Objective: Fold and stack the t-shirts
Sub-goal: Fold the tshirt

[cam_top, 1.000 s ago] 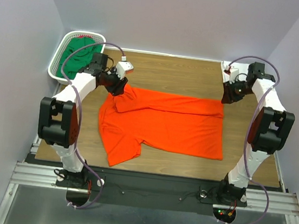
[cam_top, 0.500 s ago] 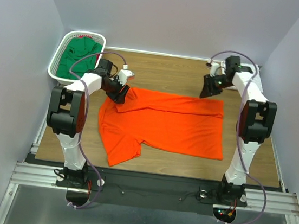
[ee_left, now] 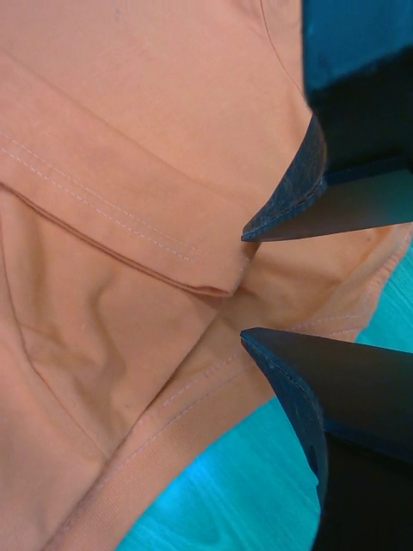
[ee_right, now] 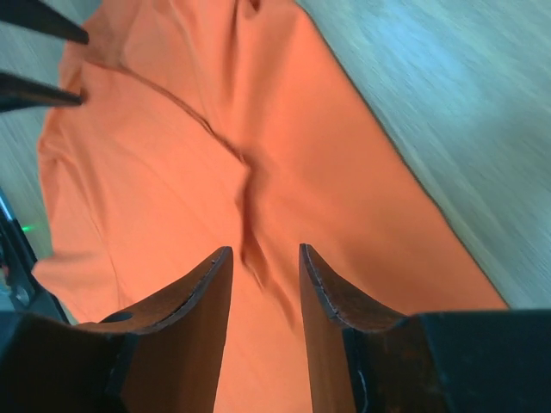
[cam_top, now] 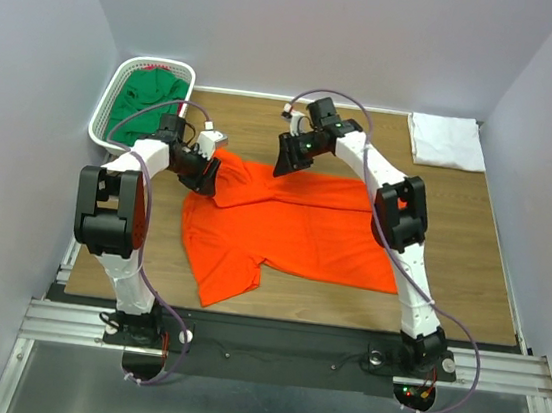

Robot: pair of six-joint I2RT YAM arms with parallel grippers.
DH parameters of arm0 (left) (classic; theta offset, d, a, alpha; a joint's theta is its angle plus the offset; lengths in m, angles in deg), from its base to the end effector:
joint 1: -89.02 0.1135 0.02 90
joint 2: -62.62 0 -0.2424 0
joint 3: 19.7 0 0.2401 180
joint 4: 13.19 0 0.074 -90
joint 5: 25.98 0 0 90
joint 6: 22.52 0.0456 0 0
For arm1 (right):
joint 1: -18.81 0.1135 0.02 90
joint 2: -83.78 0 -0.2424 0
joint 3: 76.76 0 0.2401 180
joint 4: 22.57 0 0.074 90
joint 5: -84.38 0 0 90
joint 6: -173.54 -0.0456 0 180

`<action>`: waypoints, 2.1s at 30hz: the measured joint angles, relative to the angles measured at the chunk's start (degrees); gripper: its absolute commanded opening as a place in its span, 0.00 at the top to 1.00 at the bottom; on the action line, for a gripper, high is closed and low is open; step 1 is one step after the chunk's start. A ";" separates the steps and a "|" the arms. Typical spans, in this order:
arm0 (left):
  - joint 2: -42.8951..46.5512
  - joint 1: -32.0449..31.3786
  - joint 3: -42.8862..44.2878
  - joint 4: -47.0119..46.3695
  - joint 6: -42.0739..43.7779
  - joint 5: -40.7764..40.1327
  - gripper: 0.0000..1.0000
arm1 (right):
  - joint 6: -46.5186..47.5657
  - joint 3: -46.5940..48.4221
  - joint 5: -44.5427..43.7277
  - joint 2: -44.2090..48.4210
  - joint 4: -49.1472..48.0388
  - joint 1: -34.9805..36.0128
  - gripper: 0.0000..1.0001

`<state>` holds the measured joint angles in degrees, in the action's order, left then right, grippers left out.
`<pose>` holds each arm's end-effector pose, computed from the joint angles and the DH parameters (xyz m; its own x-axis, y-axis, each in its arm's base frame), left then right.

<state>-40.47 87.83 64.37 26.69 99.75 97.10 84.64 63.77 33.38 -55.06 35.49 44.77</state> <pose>0.3593 -0.0324 0.1753 -0.5641 0.4592 -0.6863 0.7101 0.6939 -0.1194 0.4398 0.2460 0.1890 -0.7359 -0.3749 -0.5638 -0.6678 0.5391 0.5133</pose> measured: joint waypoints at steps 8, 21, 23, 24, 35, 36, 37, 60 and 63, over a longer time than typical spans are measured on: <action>0.00 0.04 0.00 0.07 -1.33 4.13 0.54 | -6.29 4.44 -0.61 -6.58 -3.76 3.67 0.56; -0.46 0.04 0.00 -0.52 -2.29 6.67 0.68 | -9.55 4.50 2.38 -7.98 -6.29 4.57 0.61; -0.66 0.07 0.00 -0.55 -2.29 6.93 0.68 | -9.77 4.50 3.08 -8.11 -6.69 4.85 0.62; -0.74 0.07 0.00 -0.55 -2.29 7.02 0.68 | -9.94 4.50 3.41 -8.22 -6.84 5.05 0.63; -0.92 0.26 -0.04 -0.33 -1.55 8.20 0.98 | -9.97 3.87 5.16 -9.14 -7.28 5.64 0.99; -0.92 0.33 -0.15 -0.28 -1.20 8.52 1.00 | -9.90 3.23 5.33 -8.87 -7.48 5.64 0.99; -0.81 0.33 -0.33 -0.24 -1.01 8.68 1.00 | -9.86 2.40 5.55 -8.39 -7.54 5.64 0.99; 12.96 0.46 -15.19 8.33 14.91 7.98 1.00 | -3.37 -19.52 12.11 5.11 -8.04 6.36 0.99; 13.29 0.15 -15.69 9.01 16.06 7.32 0.66 | -2.19 -20.92 12.31 5.11 -8.04 6.95 0.92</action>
<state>-27.18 87.98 48.68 35.70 115.82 104.42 82.45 42.86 45.69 -49.95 27.45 51.72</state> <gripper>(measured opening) 0.017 0.033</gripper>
